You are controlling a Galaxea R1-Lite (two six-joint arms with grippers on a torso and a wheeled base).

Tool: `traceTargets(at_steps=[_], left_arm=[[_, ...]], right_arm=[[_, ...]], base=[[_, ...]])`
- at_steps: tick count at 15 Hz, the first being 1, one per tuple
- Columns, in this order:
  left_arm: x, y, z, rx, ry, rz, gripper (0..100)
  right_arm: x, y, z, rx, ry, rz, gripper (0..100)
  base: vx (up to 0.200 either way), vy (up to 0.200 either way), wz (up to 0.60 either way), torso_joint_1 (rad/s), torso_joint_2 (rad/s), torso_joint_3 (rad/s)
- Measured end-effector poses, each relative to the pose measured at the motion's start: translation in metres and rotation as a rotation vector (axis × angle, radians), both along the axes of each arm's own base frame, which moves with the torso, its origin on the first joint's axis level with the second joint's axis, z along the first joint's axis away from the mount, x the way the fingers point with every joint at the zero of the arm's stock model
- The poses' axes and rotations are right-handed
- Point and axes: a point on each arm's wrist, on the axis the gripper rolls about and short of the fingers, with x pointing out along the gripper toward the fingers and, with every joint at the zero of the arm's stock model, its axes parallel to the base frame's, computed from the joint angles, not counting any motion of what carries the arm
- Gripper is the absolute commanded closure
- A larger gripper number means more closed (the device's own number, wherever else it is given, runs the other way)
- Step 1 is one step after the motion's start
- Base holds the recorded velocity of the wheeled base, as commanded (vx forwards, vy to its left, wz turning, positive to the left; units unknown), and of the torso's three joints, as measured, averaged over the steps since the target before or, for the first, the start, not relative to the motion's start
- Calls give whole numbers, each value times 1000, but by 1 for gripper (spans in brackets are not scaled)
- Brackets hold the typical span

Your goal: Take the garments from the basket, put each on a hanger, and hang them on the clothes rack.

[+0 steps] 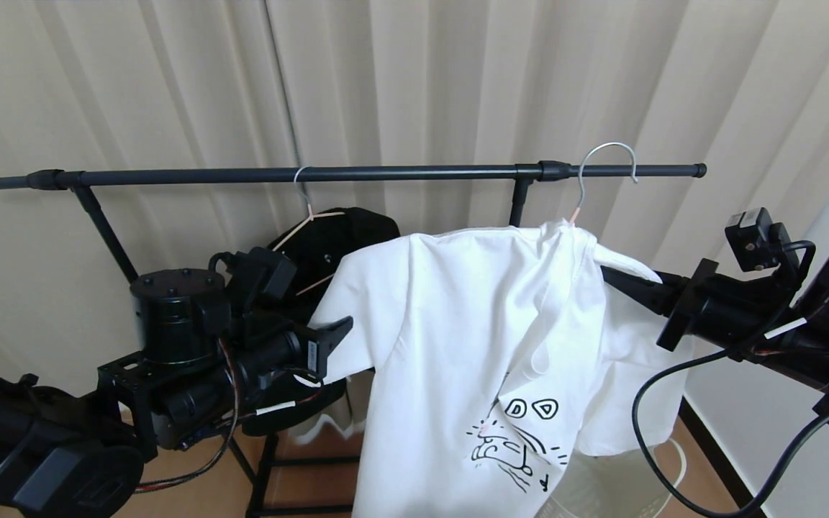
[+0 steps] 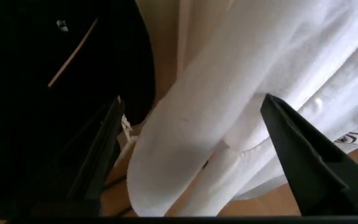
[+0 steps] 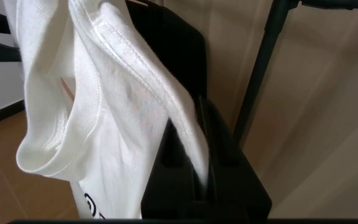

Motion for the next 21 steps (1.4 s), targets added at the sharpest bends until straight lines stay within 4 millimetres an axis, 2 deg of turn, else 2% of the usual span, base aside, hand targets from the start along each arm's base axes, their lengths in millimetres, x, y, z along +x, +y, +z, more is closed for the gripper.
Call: traceTargets(at_steps=[10, 21], left_arm=[[4, 28, -10, -41, 32, 169, 100], [-1, 32, -15, -38, 57, 179, 100]], right_arm=[[2, -2, 1, 3, -2, -1, 100], [6, -18, 4, 15, -4, 0, 100]], base=[[0, 0, 0, 0, 0, 0], [0, 0, 0, 0, 0, 0]])
